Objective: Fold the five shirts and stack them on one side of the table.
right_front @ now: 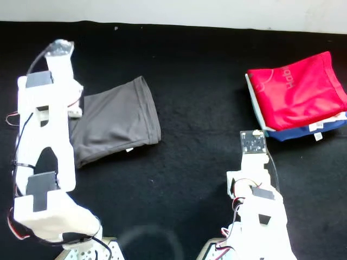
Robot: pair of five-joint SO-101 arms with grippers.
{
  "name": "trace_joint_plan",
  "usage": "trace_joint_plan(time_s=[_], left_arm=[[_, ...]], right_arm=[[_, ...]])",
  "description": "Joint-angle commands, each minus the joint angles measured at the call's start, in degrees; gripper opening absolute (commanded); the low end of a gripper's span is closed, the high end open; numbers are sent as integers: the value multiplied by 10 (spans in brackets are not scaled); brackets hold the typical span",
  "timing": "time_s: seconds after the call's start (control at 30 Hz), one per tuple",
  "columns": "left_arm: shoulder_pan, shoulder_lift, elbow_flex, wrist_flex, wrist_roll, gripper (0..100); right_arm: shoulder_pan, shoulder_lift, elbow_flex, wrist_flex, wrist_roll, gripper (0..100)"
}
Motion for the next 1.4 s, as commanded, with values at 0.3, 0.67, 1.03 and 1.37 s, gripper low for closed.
trace_joint_plan(time_s=[0.3, 0.67, 1.03, 1.37], left_arm=[[-21, 222, -79, -184, -4, 8], [-90, 240, -94, -182, -5, 8], [-50, 171, -181, -7, -2, 8], [-42, 36, -208, 196, -4, 8]], right_arm=[[-9, 5, 3, -10, 3, 7], [-10, 5, 3, -10, 3, 7], [-11, 0, -1, -7, 4, 9], [-84, -23, -266, 245, 4, 9]])
